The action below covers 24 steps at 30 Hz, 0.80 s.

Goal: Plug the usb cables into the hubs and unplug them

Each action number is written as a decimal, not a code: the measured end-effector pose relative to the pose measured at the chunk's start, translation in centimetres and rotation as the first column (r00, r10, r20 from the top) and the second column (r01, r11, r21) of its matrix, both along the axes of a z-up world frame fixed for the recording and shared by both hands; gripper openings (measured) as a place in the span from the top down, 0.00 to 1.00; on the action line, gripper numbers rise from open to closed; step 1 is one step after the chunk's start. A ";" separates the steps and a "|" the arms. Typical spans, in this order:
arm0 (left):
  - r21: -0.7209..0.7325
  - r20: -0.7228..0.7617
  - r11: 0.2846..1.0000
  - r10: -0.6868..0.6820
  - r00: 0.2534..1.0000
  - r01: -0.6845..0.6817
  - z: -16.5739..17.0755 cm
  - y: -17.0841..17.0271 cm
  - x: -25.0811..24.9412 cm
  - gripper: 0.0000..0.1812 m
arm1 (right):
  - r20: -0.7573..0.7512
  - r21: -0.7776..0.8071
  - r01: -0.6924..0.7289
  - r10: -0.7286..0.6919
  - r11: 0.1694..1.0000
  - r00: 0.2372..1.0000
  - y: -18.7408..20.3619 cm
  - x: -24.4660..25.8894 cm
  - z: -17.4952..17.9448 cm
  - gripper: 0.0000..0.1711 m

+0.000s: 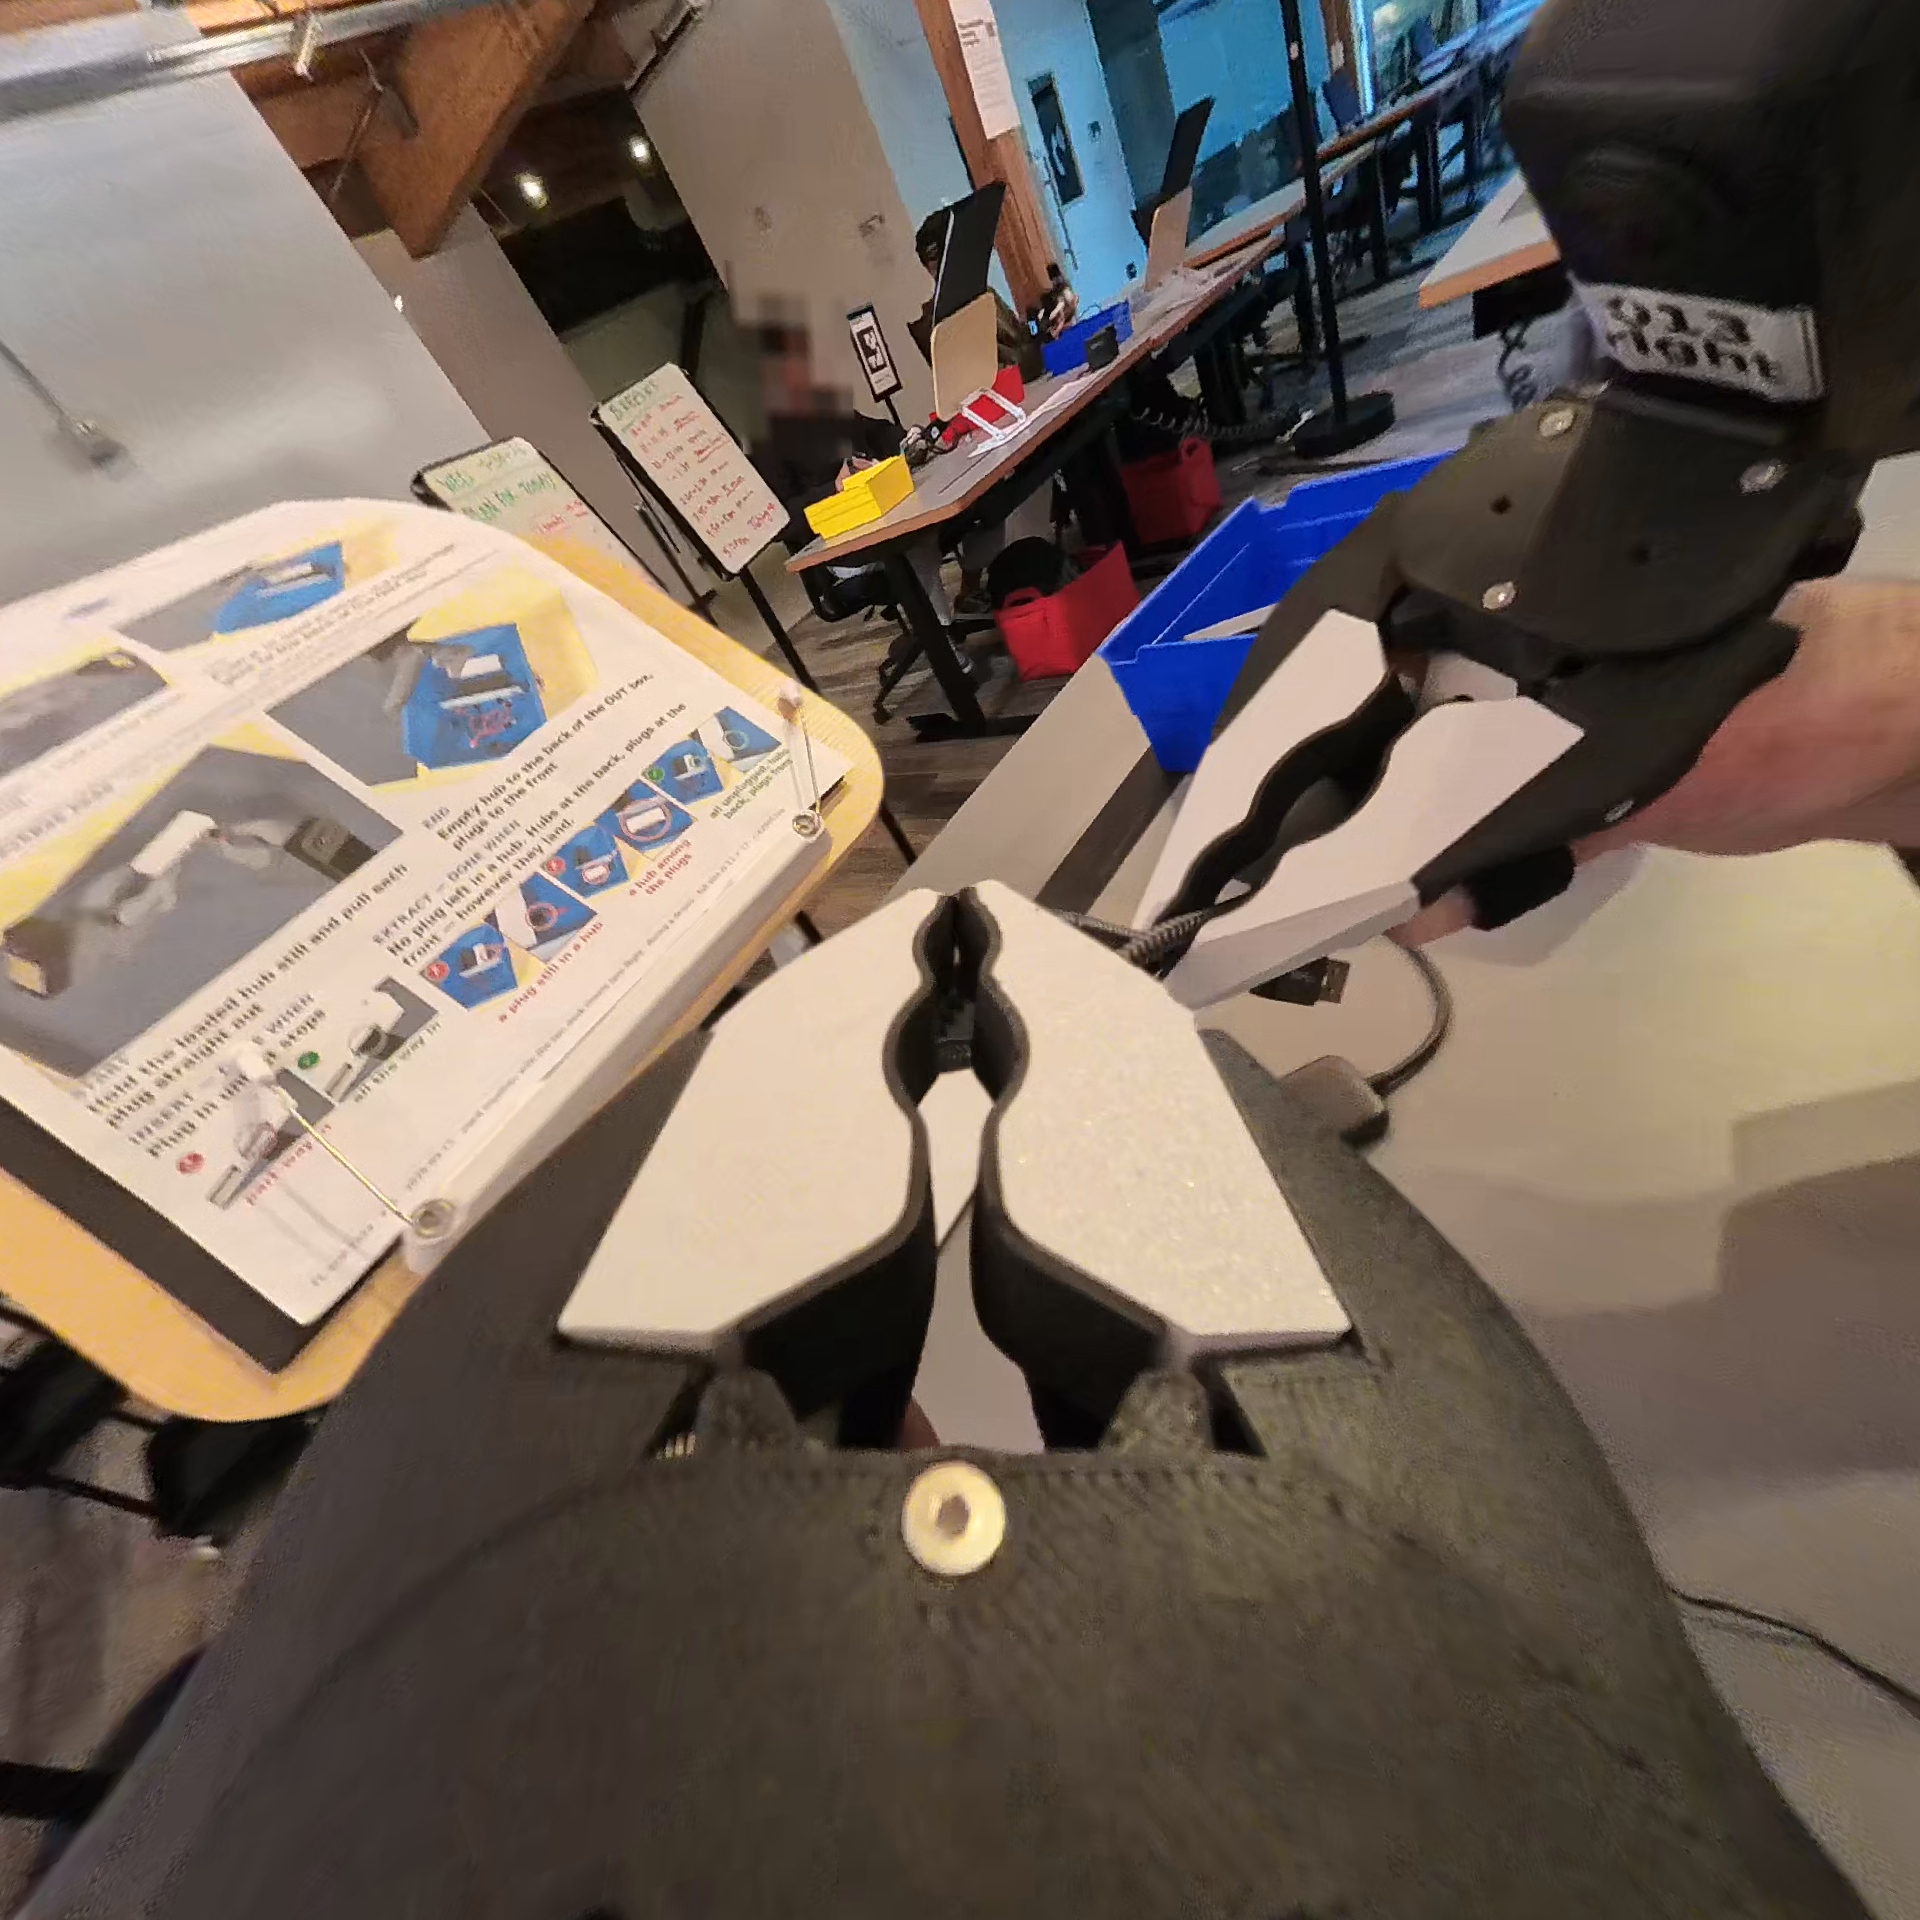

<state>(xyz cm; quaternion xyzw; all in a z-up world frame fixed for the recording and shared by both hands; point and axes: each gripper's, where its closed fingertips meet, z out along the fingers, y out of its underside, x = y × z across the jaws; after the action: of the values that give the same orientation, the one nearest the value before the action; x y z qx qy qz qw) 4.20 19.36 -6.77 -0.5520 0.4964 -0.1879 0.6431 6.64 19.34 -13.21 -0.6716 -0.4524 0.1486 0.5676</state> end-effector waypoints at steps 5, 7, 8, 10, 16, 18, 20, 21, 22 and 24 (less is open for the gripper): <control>0.150 -0.095 0.989 0.026 0.995 -0.011 0.3 -0.4 0.3 1.00 | -0.040 -0.012 -0.004 0.003 1.000 0.999 0.0 -0.1 0.3 0.98; 0.185 -0.111 0.983 0.038 0.993 -0.017 0.6 -0.4 0.4 1.00 | -0.083 -0.021 -0.022 0.020 1.000 0.996 -0.2 -0.5 0.5 0.99; 0.191 -0.119 0.981 0.050 0.992 -0.026 0.7 -0.3 0.4 1.00 | -0.109 -0.026 -0.034 0.031 0.999 0.994 -0.3 -0.7 0.5 0.99; 0.242 -0.152 0.970 0.074 0.986 -0.035 1.0 0.0 0.3 1.00 | -0.148 -0.032 -0.044 0.039 0.999 0.988 -0.2 -1.0 0.6 0.99; 0.413 -0.353 0.907 0.072 0.933 0.086 0.6 -1.1 1.2 1.00 | -0.167 -0.027 -0.086 0.080 0.996 0.983 -0.5 -1.6 0.3 0.99; 0.432 -0.401 0.895 0.077 0.913 0.114 0.4 -1.2 1.6 1.00 | -0.155 -0.011 -0.093 0.090 0.996 0.984 -0.8 -2.0 0.4 0.99; 0.462 -0.455 0.878 0.109 0.884 0.129 0.1 -0.8 1.6 1.00 | -0.131 0.017 -0.078 0.080 0.997 0.988 -0.7 -2.0 0.4 0.99; 0.472 -0.468 0.870 0.111 0.877 0.141 0.0 -0.9 1.6 1.00 | -0.134 0.021 -0.080 0.082 0.997 0.988 -0.8 -2.0 0.6 0.98; 0.470 -0.480 0.869 0.103 0.871 0.156 -0.1 -1.0 1.7 1.00 | -0.133 0.022 -0.082 0.085 0.996 0.987 -0.8 -2.0 0.6 0.99; 0.487 -0.490 0.858 0.116 0.864 0.162 0.1 -1.0 1.7 1.00 | -0.136 0.028 -0.083 0.086 0.996 0.987 -0.8 -1.9 0.7 0.99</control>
<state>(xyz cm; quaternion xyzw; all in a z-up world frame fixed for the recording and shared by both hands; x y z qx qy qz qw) 5.87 18.39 -6.68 -0.3840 0.6851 0.0937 0.6119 4.73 18.51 -12.47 -0.6337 -0.4420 0.2132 0.5980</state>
